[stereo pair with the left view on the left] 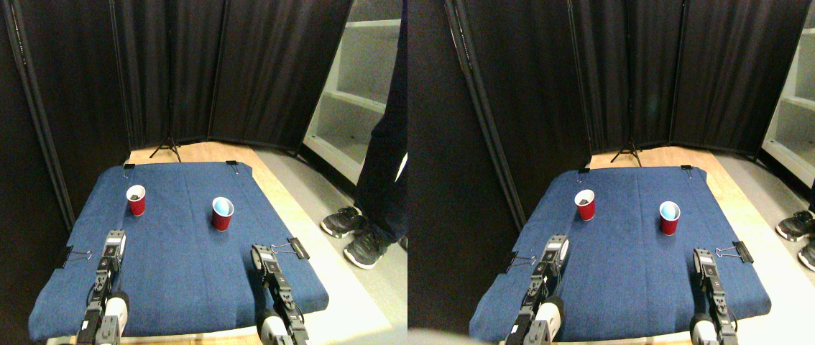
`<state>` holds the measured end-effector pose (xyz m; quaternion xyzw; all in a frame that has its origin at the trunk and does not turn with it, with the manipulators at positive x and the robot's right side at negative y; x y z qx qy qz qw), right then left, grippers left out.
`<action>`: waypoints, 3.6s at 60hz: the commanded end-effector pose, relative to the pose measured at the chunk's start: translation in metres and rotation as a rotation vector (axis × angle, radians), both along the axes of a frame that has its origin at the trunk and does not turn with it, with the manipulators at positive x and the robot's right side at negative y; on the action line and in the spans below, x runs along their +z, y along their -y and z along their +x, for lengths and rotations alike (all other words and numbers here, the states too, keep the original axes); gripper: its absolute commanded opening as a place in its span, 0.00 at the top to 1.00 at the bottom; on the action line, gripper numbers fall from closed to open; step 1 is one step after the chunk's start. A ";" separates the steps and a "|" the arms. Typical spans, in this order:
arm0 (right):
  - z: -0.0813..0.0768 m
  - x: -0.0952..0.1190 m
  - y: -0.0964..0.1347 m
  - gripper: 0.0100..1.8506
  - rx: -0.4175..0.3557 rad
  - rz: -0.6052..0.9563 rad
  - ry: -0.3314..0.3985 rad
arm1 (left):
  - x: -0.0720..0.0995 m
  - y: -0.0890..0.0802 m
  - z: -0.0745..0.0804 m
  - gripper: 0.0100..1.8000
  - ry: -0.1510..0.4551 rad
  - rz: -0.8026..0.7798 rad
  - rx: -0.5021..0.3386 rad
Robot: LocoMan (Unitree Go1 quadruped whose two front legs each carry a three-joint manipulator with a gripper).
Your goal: Pour (bimanual)
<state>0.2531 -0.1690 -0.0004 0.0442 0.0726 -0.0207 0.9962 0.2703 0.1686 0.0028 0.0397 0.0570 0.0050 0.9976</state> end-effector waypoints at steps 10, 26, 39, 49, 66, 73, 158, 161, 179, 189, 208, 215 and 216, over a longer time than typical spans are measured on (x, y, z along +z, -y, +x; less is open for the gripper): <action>0.001 0.003 -0.001 0.76 0.010 -0.007 0.023 | 0.010 0.003 -0.001 0.82 -0.001 0.013 -0.013; 0.002 0.005 -0.002 0.74 0.020 0.022 0.047 | 0.008 0.004 0.002 0.59 0.046 -0.015 -0.023; 0.009 0.022 -0.008 0.77 0.072 0.141 0.156 | 0.027 0.009 0.006 0.69 0.110 -0.089 -0.073; 0.016 0.041 -0.019 0.75 0.064 0.343 0.210 | 0.046 0.014 0.010 0.66 0.104 -0.221 -0.049; 0.037 0.046 -0.034 0.61 -0.031 0.562 0.181 | 0.051 0.018 0.030 0.51 0.112 -0.534 0.111; 0.046 0.039 -0.039 0.55 -0.134 0.738 0.120 | 0.047 0.017 0.043 0.48 0.115 -0.679 0.203; 0.084 -0.012 -0.064 0.46 -0.349 1.450 -0.160 | -0.040 0.010 0.111 0.35 0.044 -1.311 0.551; 0.085 -0.013 -0.063 0.45 -0.345 1.440 -0.156 | -0.041 0.010 0.113 0.35 0.028 -1.314 0.555; 0.089 -0.015 -0.059 0.44 -0.355 1.452 -0.147 | -0.041 0.018 0.125 0.35 0.001 -1.318 0.568; 0.090 -0.017 -0.057 0.46 -0.370 1.465 -0.143 | -0.043 0.018 0.132 0.35 -0.004 -1.322 0.595; 0.097 -0.019 -0.058 0.47 -0.390 1.488 -0.126 | -0.050 0.017 0.139 0.34 0.010 -1.327 0.628; 0.099 -0.019 -0.058 0.44 -0.373 1.488 -0.140 | -0.051 0.016 0.142 0.36 0.018 -1.327 0.641; 0.099 -0.019 -0.058 0.44 -0.373 1.488 -0.140 | -0.051 0.016 0.142 0.36 0.018 -1.327 0.641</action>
